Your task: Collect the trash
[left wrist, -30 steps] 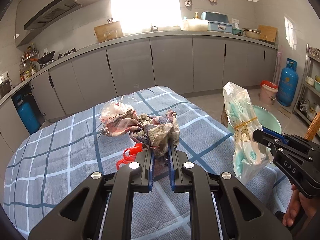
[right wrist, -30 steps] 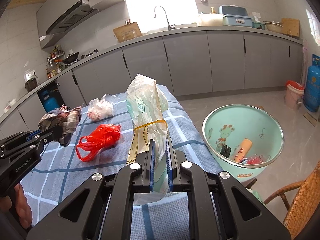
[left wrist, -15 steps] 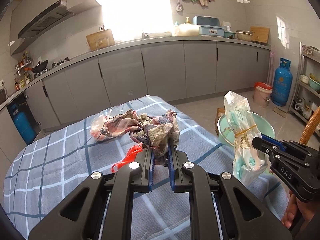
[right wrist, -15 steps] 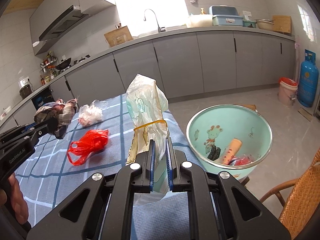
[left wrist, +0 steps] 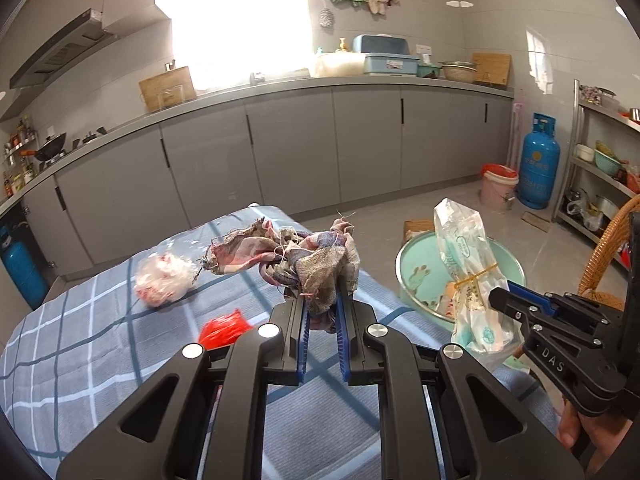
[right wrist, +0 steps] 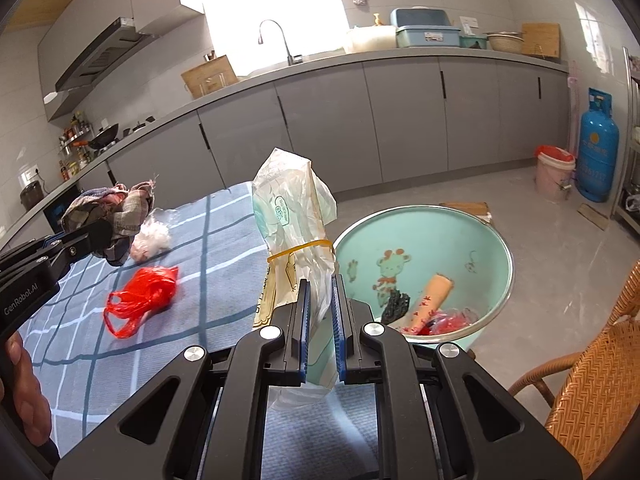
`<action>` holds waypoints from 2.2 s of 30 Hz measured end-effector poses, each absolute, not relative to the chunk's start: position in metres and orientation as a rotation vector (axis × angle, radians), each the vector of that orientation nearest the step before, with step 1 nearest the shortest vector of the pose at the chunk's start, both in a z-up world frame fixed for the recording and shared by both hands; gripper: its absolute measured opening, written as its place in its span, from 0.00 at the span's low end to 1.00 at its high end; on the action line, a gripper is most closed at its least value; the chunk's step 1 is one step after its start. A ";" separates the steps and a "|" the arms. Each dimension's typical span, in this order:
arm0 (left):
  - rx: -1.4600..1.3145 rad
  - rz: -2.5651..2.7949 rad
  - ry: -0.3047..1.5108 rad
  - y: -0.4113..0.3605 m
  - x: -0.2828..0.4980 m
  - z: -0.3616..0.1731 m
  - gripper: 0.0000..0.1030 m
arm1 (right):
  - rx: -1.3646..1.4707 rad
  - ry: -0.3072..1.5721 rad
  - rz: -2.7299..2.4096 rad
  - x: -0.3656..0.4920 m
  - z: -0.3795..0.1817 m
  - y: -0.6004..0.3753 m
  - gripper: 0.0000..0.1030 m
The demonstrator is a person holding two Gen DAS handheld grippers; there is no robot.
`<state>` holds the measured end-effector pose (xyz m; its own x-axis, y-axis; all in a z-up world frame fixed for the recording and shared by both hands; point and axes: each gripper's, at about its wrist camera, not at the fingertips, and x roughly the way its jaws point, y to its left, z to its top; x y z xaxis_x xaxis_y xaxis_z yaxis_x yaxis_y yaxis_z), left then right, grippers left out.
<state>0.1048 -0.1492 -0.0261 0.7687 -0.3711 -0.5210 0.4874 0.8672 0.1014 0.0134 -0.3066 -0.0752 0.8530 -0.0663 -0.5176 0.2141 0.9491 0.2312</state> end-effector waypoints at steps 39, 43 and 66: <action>0.318 -0.717 0.551 -0.315 0.161 -0.061 0.12 | 0.278 0.538 -0.331 0.050 -0.083 -0.425 0.11; 0.321 -0.727 0.577 -0.324 0.165 -0.070 0.12 | 0.286 0.547 -0.336 0.055 -0.089 -0.435 0.11; 0.351 -0.717 0.631 -0.338 0.182 -0.102 0.45 | 0.303 0.557 -0.341 0.070 -0.103 -0.449 0.26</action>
